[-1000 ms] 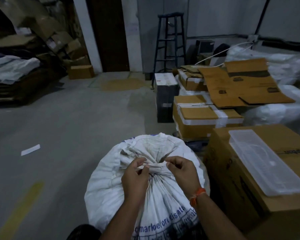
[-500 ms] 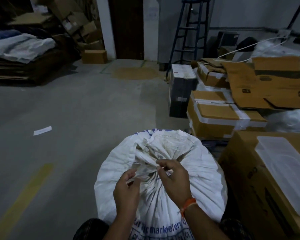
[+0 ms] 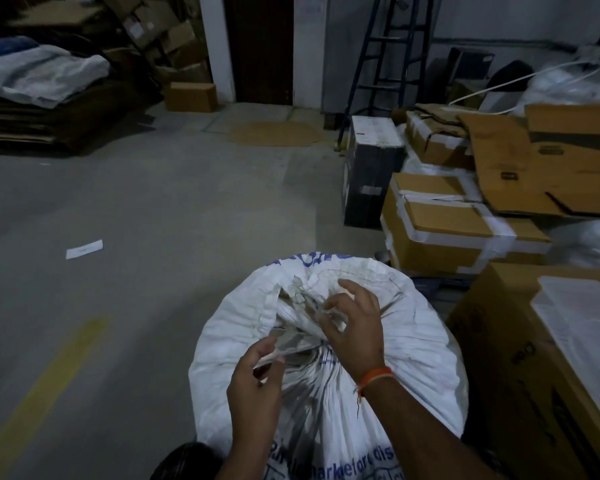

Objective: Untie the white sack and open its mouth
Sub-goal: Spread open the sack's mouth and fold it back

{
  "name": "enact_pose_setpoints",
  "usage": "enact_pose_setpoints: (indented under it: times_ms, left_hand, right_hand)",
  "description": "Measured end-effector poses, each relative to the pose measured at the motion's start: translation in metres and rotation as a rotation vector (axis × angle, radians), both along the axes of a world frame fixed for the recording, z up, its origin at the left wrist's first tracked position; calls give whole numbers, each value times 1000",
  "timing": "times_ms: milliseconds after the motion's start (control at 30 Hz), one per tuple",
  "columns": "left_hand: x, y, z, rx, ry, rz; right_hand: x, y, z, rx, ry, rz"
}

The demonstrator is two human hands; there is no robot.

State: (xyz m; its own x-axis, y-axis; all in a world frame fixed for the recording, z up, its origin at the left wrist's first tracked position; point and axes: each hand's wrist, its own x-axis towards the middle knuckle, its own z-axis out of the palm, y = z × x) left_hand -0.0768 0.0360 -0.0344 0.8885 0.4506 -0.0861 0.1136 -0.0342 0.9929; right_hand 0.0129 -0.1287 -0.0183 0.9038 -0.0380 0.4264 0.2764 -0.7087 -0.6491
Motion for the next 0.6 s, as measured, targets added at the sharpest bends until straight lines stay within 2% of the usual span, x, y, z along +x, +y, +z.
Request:
enact_pose_setpoints:
  times_ms: [267,333,467,600]
  left_hand:
    - [-5,4,-1,-9,11,-18]
    - [-4,3,0,10,16,-26]
    - [-1,0,2,85,4,-46]
    - [-1,-2,9,73,-14,-55]
  right_hand:
    - [41,-14,1,-317,68,233]
    - [53,-21,8,-281,130,264]
    - [61,-35,18,-149,173,177]
    - [46,-48,15,2,212,117]
